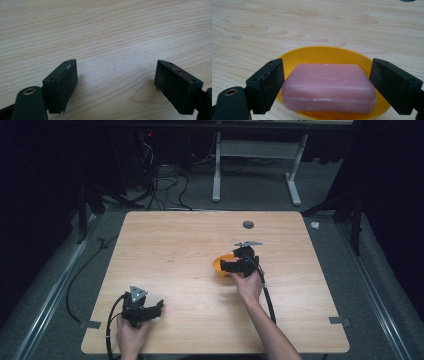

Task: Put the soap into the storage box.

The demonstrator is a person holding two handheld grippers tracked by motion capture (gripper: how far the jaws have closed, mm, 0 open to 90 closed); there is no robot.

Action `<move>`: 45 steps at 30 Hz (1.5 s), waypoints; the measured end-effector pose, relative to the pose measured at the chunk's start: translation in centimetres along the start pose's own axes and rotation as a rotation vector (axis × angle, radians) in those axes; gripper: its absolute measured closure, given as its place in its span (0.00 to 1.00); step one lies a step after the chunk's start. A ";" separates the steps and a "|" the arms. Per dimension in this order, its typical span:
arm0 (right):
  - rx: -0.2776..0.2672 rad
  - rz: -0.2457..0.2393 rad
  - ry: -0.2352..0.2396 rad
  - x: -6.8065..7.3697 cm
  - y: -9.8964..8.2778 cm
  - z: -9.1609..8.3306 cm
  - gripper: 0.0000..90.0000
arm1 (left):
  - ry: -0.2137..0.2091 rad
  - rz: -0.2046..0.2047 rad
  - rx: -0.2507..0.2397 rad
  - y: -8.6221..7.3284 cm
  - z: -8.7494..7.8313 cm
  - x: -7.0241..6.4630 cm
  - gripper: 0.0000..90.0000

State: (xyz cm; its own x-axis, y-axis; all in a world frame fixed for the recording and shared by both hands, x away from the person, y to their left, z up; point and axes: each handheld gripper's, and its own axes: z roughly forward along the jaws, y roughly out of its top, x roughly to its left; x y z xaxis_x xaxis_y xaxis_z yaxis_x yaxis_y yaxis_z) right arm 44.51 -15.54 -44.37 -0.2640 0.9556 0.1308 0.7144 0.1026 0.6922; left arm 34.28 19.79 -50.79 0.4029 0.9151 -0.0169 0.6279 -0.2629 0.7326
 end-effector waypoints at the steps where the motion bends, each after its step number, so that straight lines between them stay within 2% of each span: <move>1: -0.004 0.000 0.004 -0.1 0.0 -0.1 0.15 | 0.000 0.000 0.000 0.0 0.0 0.0 0.21; 18: -0.054 -0.030 0.058 -1.1 -0.4 -2.2 0.18 | 0.001 -0.002 -0.002 0.0 0.0 0.0 0.21; 37: -0.092 -0.038 0.056 -3.7 -1.4 -4.1 0.21 | 0.001 0.000 0.000 0.0 0.0 0.0 0.21; 45: -0.106 -0.046 0.034 -4.6 -1.7 -4.9 0.22 | 0.001 0.000 0.000 0.0 0.0 0.0 0.21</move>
State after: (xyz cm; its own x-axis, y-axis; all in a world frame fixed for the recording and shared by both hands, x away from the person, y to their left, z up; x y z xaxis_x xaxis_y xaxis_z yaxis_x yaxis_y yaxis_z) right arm 41.29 -21.47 -42.68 -0.3180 0.9405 0.1199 0.6290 0.1147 0.7689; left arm 34.28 19.77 -50.79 0.4018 0.9156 -0.0160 0.6278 -0.2627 0.7327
